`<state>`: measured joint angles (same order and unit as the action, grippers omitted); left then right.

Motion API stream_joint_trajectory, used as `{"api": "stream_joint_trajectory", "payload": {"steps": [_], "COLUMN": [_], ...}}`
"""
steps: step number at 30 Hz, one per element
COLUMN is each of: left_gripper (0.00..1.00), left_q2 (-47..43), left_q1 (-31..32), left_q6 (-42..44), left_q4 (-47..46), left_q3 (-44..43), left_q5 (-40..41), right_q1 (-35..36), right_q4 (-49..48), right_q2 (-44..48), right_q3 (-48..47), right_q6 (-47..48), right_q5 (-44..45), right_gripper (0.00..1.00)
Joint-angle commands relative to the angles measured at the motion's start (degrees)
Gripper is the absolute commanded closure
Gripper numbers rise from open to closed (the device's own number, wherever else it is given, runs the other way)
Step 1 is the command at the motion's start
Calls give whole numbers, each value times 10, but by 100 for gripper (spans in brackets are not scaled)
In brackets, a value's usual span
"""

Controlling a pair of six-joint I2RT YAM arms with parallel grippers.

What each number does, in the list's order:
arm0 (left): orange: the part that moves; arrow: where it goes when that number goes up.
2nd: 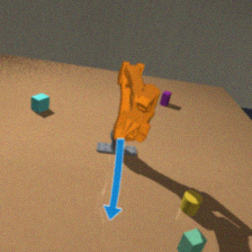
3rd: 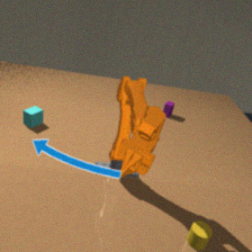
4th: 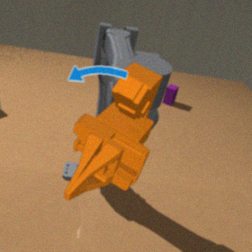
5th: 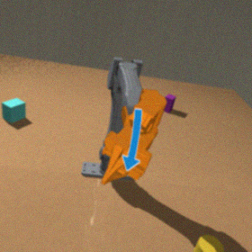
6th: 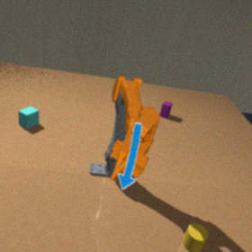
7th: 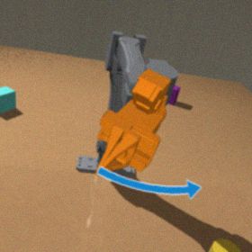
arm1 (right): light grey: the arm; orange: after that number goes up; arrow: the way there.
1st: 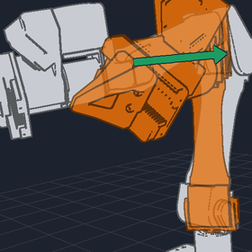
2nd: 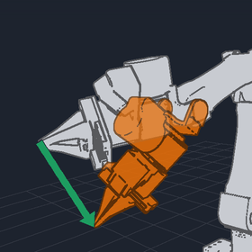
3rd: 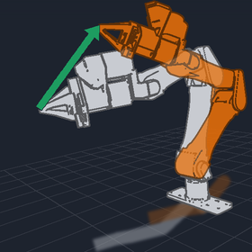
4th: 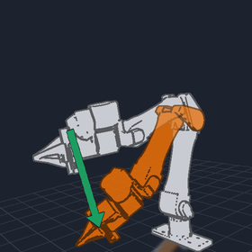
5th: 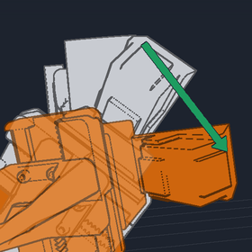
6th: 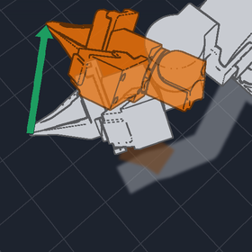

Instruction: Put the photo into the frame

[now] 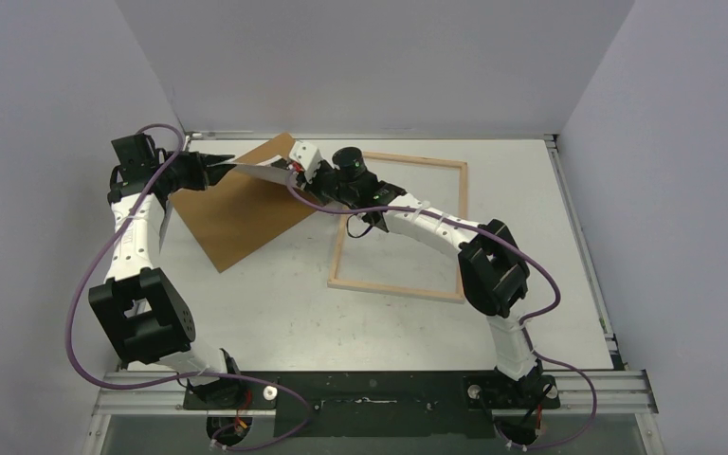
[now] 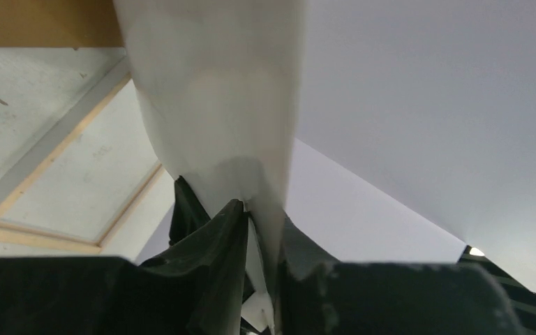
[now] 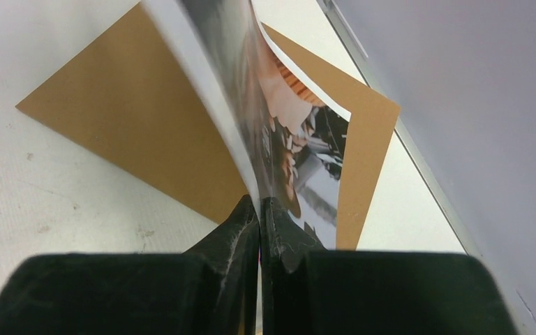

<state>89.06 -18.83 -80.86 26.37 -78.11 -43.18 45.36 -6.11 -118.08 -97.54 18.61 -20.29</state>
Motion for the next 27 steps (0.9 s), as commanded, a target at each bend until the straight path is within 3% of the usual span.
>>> {"api": "stream_joint_trajectory", "payload": {"steps": [1, 7, 12, 17, 20, 27], "left_gripper": [75, 46, 29, 21, 20, 18], "left_q2": [-14, -10, -5, -2, -3, -2], "left_q1": [0, -1, 0, 0, 1, 9], "left_q6": [-9, 16, 70, 158, 227, 386], "left_q4": [-40, -63, -104, -79, -19, 129], "left_q3": [-14, -37, -92, -162, -208, -293], "left_q5": [-23, -26, -38, -37, -14, 88], "right_q1": [-3, -6, -25, -58, -60, -78], "right_q4": [-6, -16, -33, -25, 15, 286], "right_q2": [17, 47, 70, 83, 104, 98], "right_q3": [-32, -27, -42, -70, -80, -239], "right_q6": [-4, -54, -127, -228, -233, -313], "right_q5": [-23, -34, -40, -71, -38, 39], "right_gripper": [100, 100, 100, 100, 100, 100]}}
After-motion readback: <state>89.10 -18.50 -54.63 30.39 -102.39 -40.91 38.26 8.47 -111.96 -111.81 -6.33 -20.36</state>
